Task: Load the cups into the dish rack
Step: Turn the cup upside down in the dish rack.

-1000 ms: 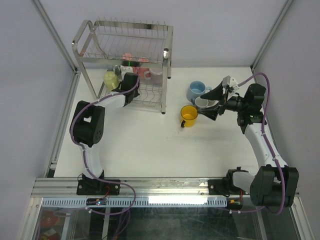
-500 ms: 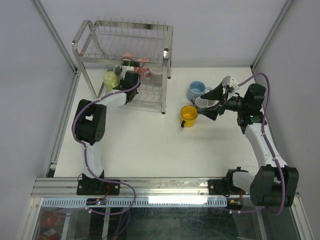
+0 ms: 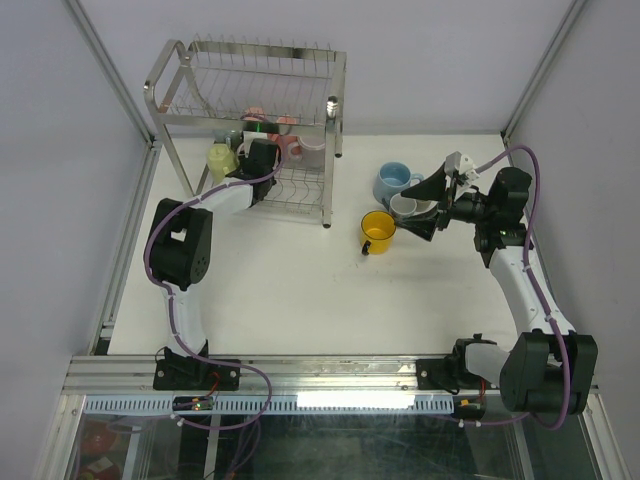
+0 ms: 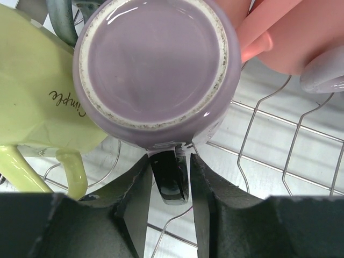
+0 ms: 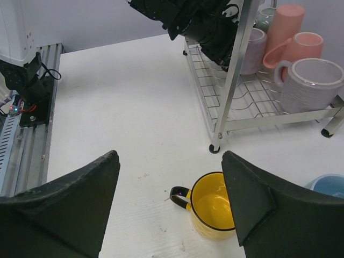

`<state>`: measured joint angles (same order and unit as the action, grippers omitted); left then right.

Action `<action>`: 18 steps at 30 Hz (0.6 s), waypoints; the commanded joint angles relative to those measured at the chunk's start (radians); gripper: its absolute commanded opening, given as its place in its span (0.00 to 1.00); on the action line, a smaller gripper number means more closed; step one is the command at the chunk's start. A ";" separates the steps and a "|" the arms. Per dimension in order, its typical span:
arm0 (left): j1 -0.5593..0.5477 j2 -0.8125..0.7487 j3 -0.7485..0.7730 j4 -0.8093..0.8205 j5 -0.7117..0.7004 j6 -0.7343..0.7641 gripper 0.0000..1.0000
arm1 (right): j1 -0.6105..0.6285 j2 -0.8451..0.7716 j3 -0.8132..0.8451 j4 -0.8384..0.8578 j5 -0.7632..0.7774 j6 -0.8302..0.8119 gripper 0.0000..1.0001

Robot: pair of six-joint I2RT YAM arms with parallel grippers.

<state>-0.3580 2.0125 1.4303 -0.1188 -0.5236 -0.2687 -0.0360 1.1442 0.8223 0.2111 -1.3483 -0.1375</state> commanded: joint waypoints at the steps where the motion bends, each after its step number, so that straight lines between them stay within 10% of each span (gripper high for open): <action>1: 0.008 -0.070 0.034 0.077 0.018 0.005 0.34 | -0.008 -0.028 0.004 0.013 -0.014 -0.016 0.80; 18: 0.008 -0.225 -0.161 0.113 0.183 -0.037 0.38 | -0.008 -0.032 0.004 0.015 -0.017 -0.015 0.80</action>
<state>-0.3580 1.8957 1.3071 -0.1089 -0.3859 -0.2874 -0.0360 1.1435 0.8204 0.2111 -1.3487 -0.1371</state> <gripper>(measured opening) 0.375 0.799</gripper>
